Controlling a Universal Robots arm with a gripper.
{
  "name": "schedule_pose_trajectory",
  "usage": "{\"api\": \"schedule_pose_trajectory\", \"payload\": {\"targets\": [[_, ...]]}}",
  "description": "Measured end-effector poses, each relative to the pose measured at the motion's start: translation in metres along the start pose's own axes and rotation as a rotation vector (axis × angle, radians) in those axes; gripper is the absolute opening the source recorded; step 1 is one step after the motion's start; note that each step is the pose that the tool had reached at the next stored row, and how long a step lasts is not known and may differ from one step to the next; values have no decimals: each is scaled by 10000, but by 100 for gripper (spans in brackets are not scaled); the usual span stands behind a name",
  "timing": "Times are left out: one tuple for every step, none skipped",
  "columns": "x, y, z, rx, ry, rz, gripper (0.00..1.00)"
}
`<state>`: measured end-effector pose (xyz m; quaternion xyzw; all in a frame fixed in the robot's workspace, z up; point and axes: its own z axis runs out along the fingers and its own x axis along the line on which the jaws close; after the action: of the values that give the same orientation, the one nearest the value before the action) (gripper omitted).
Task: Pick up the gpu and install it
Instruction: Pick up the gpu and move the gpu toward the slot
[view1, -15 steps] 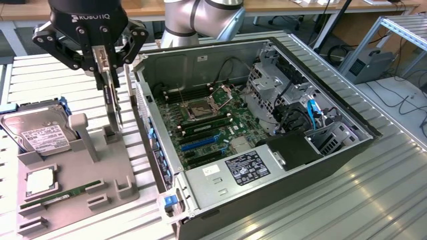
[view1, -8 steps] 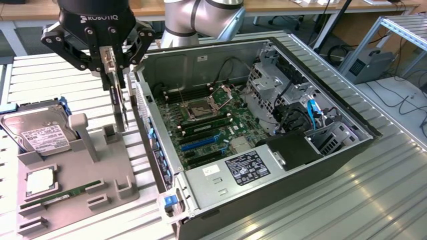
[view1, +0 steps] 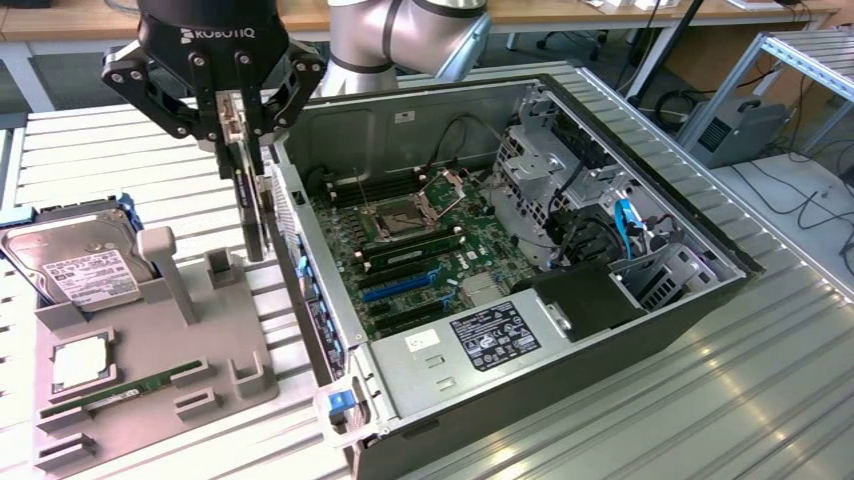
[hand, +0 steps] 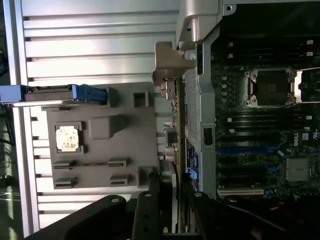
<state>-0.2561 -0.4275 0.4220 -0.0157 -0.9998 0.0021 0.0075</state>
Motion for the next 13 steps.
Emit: {"api": "schedule_pose_trajectory", "payload": {"targets": [[-16, -2, 0, 1, 17, 0, 27], [-34, -4, -1, 1, 37, -1, 27], [-50, -6, -1, 2, 55, -1, 27], [-66, -8, -2, 3, 73, -1, 27], [-83, -10, -1, 3, 92, -1, 27], [-97, -11, -2, 4, 110, -1, 27], [-114, -13, -2, 5, 130, -1, 27], [-133, -15, -2, 5, 153, -1, 27], [-150, -17, -2, 6, 174, -1, 27], [-165, -19, -2, 6, 192, -1, 27], [-183, -21, -3, 8, 216, -2, 27], [-210, -24, -3, 8, 250, -1, 27], [-230, -26, -3, 8, 276, -2, 27]]}}
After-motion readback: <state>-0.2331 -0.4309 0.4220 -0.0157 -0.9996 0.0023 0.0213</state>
